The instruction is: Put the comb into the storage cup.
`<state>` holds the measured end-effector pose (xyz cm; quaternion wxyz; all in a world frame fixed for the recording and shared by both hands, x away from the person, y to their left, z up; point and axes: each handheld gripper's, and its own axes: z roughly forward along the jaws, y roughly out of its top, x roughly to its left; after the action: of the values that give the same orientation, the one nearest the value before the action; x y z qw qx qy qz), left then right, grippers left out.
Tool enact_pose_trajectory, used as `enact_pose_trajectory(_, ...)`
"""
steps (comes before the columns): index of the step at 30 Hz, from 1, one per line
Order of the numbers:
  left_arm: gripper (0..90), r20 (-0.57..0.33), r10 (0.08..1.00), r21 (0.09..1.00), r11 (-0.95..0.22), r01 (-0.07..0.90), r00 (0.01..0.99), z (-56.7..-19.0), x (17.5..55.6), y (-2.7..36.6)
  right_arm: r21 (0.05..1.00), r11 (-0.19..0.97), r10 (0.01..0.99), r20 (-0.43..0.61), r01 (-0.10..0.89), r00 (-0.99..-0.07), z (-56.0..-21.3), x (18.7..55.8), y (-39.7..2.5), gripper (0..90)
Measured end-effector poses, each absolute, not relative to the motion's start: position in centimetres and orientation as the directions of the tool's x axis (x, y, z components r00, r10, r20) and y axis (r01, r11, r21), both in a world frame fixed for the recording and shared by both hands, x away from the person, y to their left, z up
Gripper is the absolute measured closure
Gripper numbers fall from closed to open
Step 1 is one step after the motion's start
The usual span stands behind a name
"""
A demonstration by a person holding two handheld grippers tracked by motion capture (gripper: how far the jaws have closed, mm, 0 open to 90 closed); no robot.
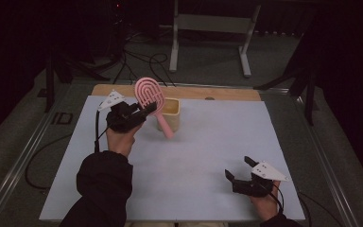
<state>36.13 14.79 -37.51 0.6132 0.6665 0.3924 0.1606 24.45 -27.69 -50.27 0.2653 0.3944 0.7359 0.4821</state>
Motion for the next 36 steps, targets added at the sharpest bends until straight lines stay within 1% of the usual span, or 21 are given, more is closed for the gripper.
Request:
enact_pose_trajectory(21, 64.9, -0.255, 0.757, 0.948, 0.074, 0.308, 0.602, -36.3, 37.3, 14.7, 0.917, 0.223, 0.832, -0.002, 0.331, -0.555, -50.4, 24.5, -27.6, 9.3)
enact_pose_trajectory(36, 64.9, -0.231, 0.785, 0.952, 0.059, 0.301, 0.575, -35.4, 38.1, 14.5, 0.915, 0.229, 0.829, -0.004, 0.332, -0.56, -50.5, 24.5, -27.5, 9.3)
